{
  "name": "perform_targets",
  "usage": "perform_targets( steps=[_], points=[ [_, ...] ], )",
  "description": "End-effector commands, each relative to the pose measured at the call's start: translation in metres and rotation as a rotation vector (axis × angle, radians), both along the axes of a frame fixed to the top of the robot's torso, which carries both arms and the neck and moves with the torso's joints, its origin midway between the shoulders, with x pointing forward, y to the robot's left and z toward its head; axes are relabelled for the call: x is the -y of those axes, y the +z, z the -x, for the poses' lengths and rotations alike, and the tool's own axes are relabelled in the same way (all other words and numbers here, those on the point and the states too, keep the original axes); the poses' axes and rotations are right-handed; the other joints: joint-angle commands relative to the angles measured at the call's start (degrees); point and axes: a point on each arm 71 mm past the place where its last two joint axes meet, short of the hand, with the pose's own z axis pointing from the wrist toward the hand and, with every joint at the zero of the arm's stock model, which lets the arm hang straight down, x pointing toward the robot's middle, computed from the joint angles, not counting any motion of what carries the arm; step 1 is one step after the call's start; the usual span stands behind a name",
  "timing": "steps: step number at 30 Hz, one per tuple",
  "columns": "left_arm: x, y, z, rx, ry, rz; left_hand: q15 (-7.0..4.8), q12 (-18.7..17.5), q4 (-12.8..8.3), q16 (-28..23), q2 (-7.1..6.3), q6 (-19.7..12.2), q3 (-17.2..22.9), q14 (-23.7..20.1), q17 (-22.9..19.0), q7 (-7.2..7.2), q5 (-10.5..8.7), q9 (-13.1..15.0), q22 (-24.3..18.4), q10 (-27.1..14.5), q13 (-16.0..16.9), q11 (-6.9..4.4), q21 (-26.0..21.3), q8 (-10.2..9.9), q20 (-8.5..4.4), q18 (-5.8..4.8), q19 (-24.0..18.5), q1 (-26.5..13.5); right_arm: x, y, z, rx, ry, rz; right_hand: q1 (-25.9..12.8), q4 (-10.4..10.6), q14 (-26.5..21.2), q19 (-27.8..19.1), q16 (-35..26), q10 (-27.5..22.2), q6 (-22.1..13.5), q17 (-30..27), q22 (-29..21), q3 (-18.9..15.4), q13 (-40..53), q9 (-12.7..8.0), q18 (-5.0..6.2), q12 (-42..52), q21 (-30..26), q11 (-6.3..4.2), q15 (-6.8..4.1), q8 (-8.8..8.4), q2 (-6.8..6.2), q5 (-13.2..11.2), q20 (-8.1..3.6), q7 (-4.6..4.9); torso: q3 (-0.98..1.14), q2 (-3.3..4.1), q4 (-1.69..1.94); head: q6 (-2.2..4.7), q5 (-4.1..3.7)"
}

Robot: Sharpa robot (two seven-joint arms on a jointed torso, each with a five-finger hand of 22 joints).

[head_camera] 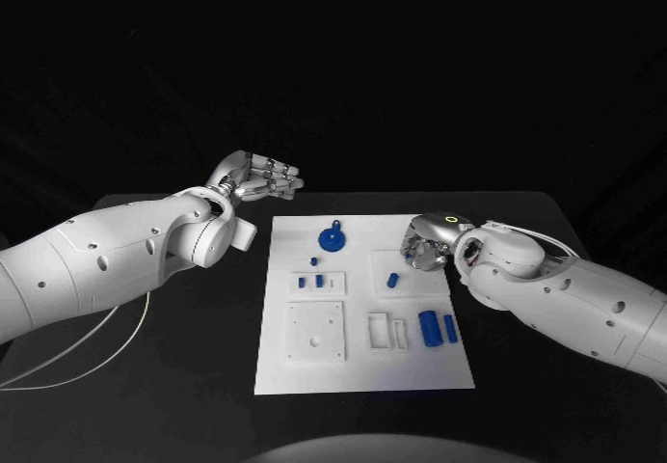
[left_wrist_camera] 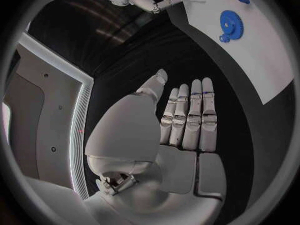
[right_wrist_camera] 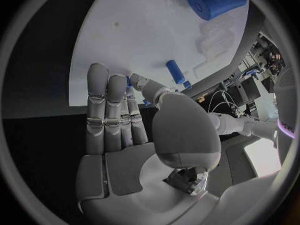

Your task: Assemble the parts on the task board

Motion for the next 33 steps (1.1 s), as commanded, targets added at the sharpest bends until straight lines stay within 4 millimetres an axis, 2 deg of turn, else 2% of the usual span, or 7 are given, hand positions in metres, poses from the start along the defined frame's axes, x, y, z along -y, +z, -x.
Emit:
perform_targets(
  steps=[1, 5, 7, 10, 15, 20, 33],
  points=[
    [0.004, 0.001, 0.0, 0.001, -0.026, -0.001, -0.05, -0.01, -0.34, -0.25, 0.47, 0.12, 0.05, -0.57, -0.09, -0.12, 0.19, 0.03, -0.12, -0.38, 0.03, 0.03, 0.07, -0.15, 0.19, 0.21, 0.13, -0.12, -0.002, -0.006, 0.002, -0.008, 0.008, 0.027, -0.22, -0.29, -0.07, -0.14, 0.16, 0.44, 0.53, 0.01, 0.66, -0.04, 0.04, 0.06, 0.16, 0.09, 0.16, 0.02, -0.54, -0.11, 0.86, -0.12, -0.38, -0.02, 0.02, 0.0, -0.02, -0.06, 0.07],
    [0.004, 0.001, 0.0, -0.001, -0.028, -0.001, -0.03, 0.0, -0.34, -0.25, 0.47, 0.13, 0.04, -0.62, -0.09, -0.12, 0.18, 0.03, -0.17, -0.37, 0.03, 0.02, 0.06, -0.15, 0.21, 0.2, 0.08, -0.11, -0.003, -0.007, 0.002, 0.014, -0.004, 0.045, 0.4, -1.03, -0.08, -0.1, 0.16, 1.66, 1.67, 0.01, 1.33, 0.74, 0.13, 0.22, 0.07, 0.13, 0.12, -0.28, -0.75, -0.06, 1.48, 0.16, -0.57, -0.19, 0.04, -0.01, -0.04, -0.13, 0.14],
    [0.004, 0.001, 0.0, -0.002, -0.028, -0.002, -0.01, -0.01, -0.35, -0.25, 0.45, 0.15, 0.03, -0.68, -0.09, -0.12, 0.11, 0.03, -0.26, -0.38, 0.03, 0.03, 0.06, -0.15, 0.23, 0.19, 0.05, -0.09, -0.002, -0.007, 0.002, 0.027, -0.011, 0.052, 0.63, -1.69, -0.11, -0.14, 0.18, 2.2, 2.11, 0.03, 1.71, 1.82, 0.18, 0.28, 0.06, 0.14, 0.16, -0.32, -0.83, -0.05, 1.58, 1.22, -0.68, -0.25, 0.05, -0.01, -0.04, -0.11, 0.1],
    [0.004, 0.001, 0.0, -0.004, -0.03, -0.002, 0.0, -0.01, -0.35, -0.25, 0.45, 0.17, 0.02, -0.74, -0.1, -0.12, 0.12, 0.03, -0.31, -0.39, 0.03, 0.03, 0.04, -0.15, 0.25, 0.18, 0.0, -0.09, -0.002, -0.006, 0.001, 0.052, -0.024, 0.061, 0.54, -2.33, -0.13, -0.22, 0.19, 3.13, 2.93, 0.05, 2.39, 3.56, 0.25, 0.5, 0.09, 0.15, 0.31, -0.55, -1.02, -0.03, 1.73, 0.72, -0.84, -0.54, 0.02, -0.04, -0.06, -0.13, 0.06],
    [0.003, 0.0, -0.001, -0.004, -0.028, -0.002, 0.0, -0.01, -0.35, -0.25, 0.45, 0.17, 0.02, -0.74, -0.1, -0.12, 0.12, 0.03, -0.31, -0.39, 0.03, 0.03, 0.04, -0.15, 0.25, 0.18, 0.0, -0.09, -0.003, -0.004, 0.001, 0.086, -0.033, 0.062, -0.31, -2.62, 0.01, -0.15, 0.11, 4.07, 3.75, -0.16, 3.5, 4.9, 0.28, 0.94, 0.04, 0.13, 0.32, -0.83, -1.28, -0.08, 1.35, 1.32, -1.13, -0.8, 0.05, -0.06, -0.06, -0.16, 0.01],
    [0.002, 0.0, -0.003, -0.003, -0.023, -0.003, 0.02, -0.01, -0.34, -0.24, 0.52, 0.28, 0.03, -0.82, -0.08, -0.16, 0.08, 0.03, -0.58, -0.41, 0.03, 0.04, 0.09, -0.15, 0.27, 0.2, -0.03, -0.03, -0.004, -0.001, 0.003, 0.113, -0.033, 0.049, -0.83, -2.9, 0.08, -0.05, 0.28, 4.58, 4.14, -0.32, 4.83, 5.21, 0.33, 1.44, 0.04, 0.14, -0.08, -0.98, -1.47, -0.07, 1.14, 2.35, -1.31, -0.97, 0.04, -0.17, -0.02, -0.01, -0.07],
    [-0.003, -0.002, -0.01, -0.001, -0.002, -0.009, 0.04, -0.01, -0.37, -0.25, 0.56, 0.31, 0.05, -0.88, -0.09, -0.18, 0.09, 0.03, -0.74, -0.44, 0.03, 0.04, 0.09, -0.15, 0.29, 0.19, -0.08, 0.04, -0.002, 0.021, 0.006, 0.157, -0.031, -0.023, -1.02, -2.94, -0.01, 0.35, 0.6, 4.87, 4.36, -0.58, 7.17, 5.38, 0.34, 1.78, -0.01, 0.15, -1.32, -1.11, -1.56, -0.09, 1.0, 2.3, -1.4, -1.06, -0.07, -0.69, -0.2, 0.12, 0.22]
  ],
)
